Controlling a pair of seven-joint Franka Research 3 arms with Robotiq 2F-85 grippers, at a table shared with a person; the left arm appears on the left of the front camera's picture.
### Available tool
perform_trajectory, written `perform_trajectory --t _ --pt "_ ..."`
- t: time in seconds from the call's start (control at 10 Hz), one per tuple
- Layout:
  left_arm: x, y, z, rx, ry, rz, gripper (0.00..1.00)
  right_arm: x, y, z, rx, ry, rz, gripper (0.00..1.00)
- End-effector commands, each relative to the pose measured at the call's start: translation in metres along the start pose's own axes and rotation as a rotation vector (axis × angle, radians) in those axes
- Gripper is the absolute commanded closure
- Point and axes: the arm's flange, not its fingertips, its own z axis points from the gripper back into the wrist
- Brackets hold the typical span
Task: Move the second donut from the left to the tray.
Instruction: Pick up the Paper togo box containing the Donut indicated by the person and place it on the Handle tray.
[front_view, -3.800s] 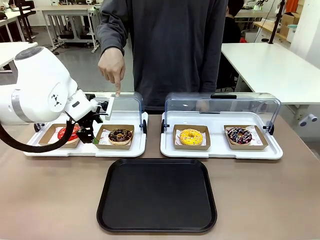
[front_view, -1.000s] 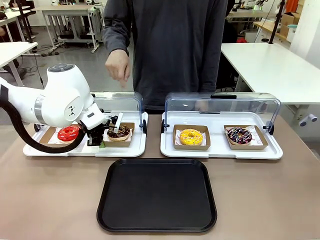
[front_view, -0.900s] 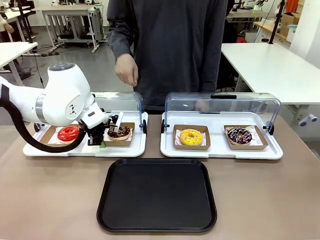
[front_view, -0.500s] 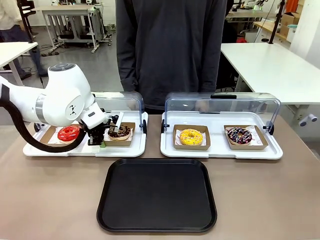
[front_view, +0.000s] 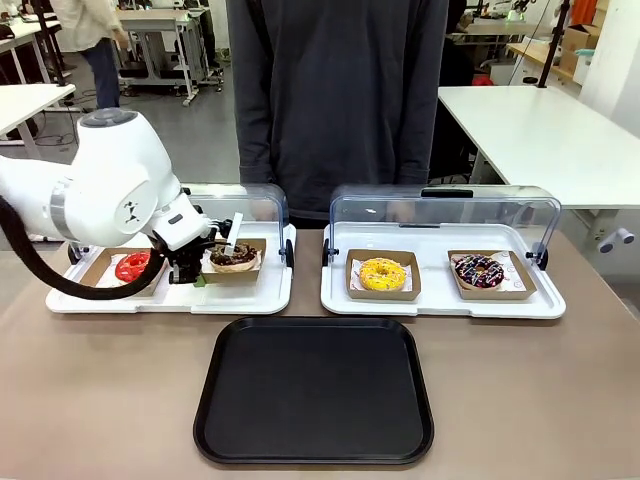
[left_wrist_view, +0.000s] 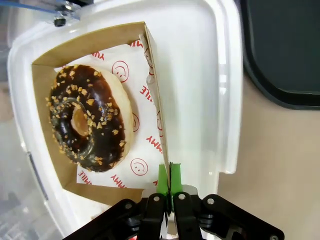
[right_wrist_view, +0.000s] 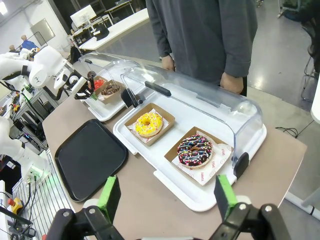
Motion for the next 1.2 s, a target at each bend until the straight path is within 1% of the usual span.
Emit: perform_trajectory --t 0.0,0.2,0.4,0.5,0.6,0.9,1.1 --pt "0.008 -0.030 0.028 0.039 0.021 0.037 0.99 0.002 -0.001 -0.001 0.004 -0.025 0.015 0.00" --pt "0.018 -0.061 0.052 0.058 0.033 0.076 0.99 0.002 -0.001 -0.001 0.004 -0.025 0.015 0.00" --pt "0.035 -0.092 0.067 0.085 0.019 0.090 0.99 0.002 -0.001 -0.001 0.004 -0.025 0.015 0.00" --pt "0.045 -0.103 0.071 0.088 -0.004 0.096 0.99 0.002 -0.001 -0.001 0.004 -0.025 0.015 0.00" --pt "0.057 -0.119 0.076 0.087 -0.007 0.101 0.99 0.002 -0.001 -0.001 0.004 -0.025 0.015 0.00" --pt "0.084 -0.152 0.075 0.076 -0.053 0.125 0.99 0.002 -0.001 -0.001 0.004 -0.025 0.015 0.00" --pt "0.105 -0.176 0.072 0.050 -0.082 0.107 0.99 0.002 -0.001 -0.001 0.004 -0.025 0.015 0.00"
